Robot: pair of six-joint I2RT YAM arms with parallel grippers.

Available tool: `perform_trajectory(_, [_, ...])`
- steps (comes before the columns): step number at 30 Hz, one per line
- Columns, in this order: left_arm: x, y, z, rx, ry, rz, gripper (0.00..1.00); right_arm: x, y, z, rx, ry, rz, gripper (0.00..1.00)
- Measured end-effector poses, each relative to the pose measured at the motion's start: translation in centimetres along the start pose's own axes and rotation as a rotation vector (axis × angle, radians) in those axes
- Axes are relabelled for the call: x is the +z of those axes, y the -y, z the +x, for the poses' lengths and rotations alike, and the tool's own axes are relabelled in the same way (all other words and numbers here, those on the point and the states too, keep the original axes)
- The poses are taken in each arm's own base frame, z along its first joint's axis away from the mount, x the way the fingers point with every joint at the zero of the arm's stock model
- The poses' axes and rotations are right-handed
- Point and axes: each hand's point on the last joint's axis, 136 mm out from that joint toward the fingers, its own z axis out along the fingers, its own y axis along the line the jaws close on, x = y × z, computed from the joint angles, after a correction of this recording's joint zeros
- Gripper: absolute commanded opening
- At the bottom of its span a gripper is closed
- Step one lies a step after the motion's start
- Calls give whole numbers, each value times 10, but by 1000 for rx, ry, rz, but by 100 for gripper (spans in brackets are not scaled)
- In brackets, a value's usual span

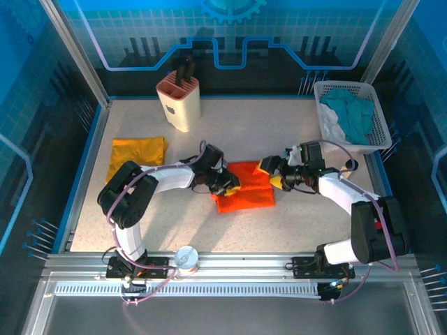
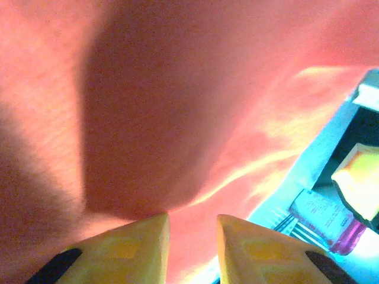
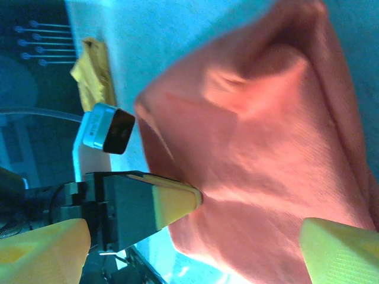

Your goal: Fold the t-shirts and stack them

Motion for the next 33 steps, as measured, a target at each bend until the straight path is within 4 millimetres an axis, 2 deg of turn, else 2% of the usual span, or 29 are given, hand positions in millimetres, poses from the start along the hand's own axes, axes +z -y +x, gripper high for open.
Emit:
perform_trajectory(4, [-16,36,-17,61,32,30,29,-2,-22,-16,-30,26,-32,92])
perform_trajectory(7, [-22,50,-24,91,47,48,29,8,-31,-20,-35,12,-40,92])
perform_trajectory(9, [-20,46,-28,84,47,38,28,18,-35,-19,-33,-9,-38,92])
perform_trajectory(13, [-7,21,-39,39,41,-16,28,39,-44,-19,-36,-39,-44,91])
perform_trajectory(15, [-1,6,-46,15,42,-45,27,49,-45,-20,-35,-42,-40,91])
perform_trajectory(19, [7,-10,-54,-16,39,-74,27,68,-40,-27,-22,-47,-29,90])
perform_trajectory(25, [10,-10,-59,-11,41,-77,26,92,-22,-45,3,-35,5,90])
perform_trajectory(30, [12,-13,-60,-1,37,-80,25,102,-13,-65,5,-11,22,89])
perform_trajectory(33, [12,-14,-61,-1,35,-73,25,108,1,-71,25,-10,33,89])
